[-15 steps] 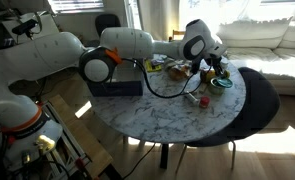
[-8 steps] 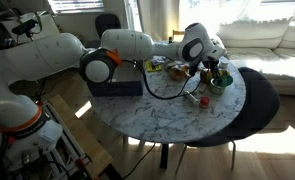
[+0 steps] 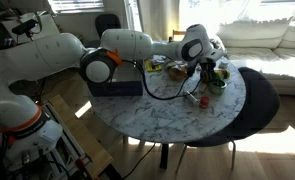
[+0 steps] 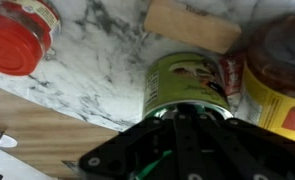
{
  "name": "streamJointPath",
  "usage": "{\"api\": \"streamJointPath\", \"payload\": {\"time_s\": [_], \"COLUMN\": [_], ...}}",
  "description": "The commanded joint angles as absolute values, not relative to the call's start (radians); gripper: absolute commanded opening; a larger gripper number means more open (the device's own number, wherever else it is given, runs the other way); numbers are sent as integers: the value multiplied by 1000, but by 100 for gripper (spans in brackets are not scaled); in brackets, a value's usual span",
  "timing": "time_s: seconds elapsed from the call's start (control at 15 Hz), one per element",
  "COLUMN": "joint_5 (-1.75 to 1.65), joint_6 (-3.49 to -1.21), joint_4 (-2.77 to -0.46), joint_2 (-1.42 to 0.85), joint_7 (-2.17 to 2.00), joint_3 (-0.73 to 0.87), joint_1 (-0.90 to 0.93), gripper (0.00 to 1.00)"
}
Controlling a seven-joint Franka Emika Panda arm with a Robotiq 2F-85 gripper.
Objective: Pick up the green lid and put it on top of the yellow coffee can near the yellow and brown bottle
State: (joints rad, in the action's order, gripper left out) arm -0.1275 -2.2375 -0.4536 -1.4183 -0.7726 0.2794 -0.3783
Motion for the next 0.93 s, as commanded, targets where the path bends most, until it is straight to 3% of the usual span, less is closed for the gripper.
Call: {"api": "streamJointPath", "payload": {"time_s": [0.0, 0.87], "joint_5": [-107, -99], "joint_6": [-2198, -2243], "joint_4": [-463, -460], "joint_2": [-1408, -1377], "joint_7": [-732, -714], "joint_3": [260, 239], "joint_1": [-382, -386], "gripper": [0, 0]}}
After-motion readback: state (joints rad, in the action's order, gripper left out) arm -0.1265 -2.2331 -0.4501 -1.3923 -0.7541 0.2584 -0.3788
